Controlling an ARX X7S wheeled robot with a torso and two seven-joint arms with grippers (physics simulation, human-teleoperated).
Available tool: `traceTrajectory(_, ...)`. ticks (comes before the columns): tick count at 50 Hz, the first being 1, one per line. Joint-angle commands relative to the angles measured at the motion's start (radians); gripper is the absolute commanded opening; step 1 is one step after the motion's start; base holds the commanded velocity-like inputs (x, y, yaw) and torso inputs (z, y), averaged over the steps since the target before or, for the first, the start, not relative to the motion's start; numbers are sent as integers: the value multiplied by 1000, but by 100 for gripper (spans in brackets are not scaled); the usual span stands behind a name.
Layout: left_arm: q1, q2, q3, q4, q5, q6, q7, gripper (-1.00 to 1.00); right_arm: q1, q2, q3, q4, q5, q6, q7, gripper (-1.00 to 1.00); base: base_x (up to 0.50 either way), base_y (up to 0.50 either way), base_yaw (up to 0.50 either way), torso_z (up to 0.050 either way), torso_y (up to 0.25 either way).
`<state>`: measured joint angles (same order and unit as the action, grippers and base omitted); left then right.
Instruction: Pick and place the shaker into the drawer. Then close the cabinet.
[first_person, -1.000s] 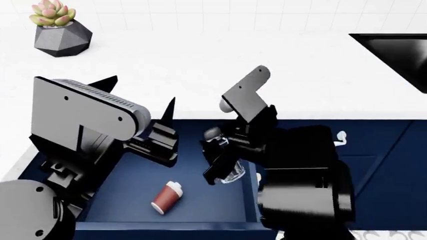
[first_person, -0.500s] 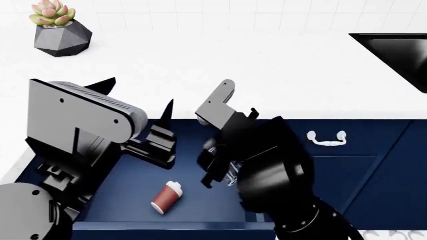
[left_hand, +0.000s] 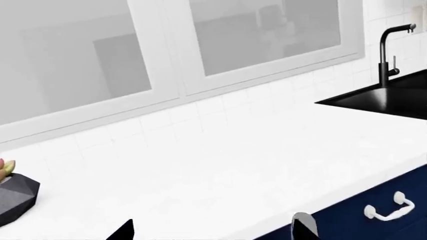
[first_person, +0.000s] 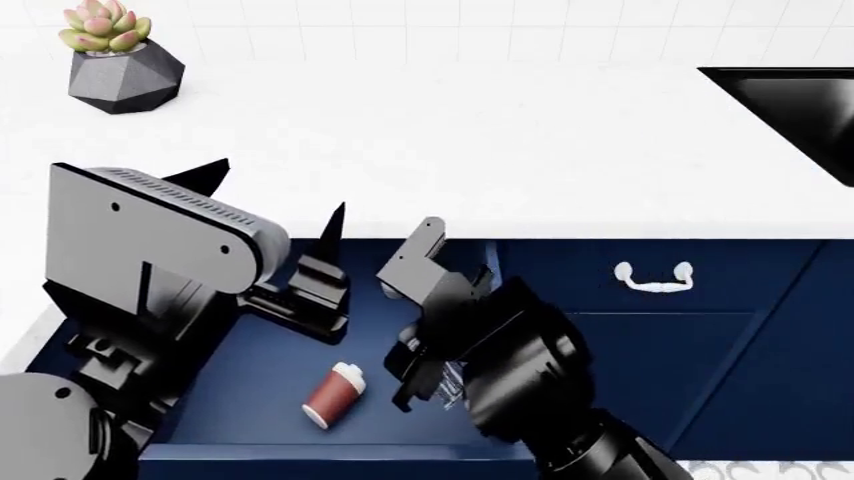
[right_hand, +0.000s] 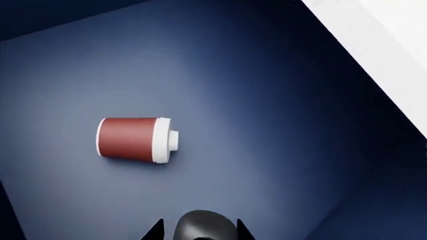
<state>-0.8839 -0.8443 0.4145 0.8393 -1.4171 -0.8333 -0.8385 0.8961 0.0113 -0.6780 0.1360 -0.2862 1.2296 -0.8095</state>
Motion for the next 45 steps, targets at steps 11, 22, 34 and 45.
traceTrajectory(11,3,-7,2,8,-9,4,-2,100,-67,16,-46,29,108,-20,107,-100,0,0,0,0,1)
traceTrajectory(22,-6,-6,5,17,-22,2,-14,100,-24,38,17,-66,108,25,152,100,0,0,0,0,0)
traceTrajectory(34,-7,5,12,21,-21,6,-16,100,-1,96,154,-562,49,270,180,100,0,0,0,1,0)
traceTrajectory(45,16,25,30,24,15,12,-2,100,-32,-10,157,-783,-737,340,-318,100,0,0,0,0,0)
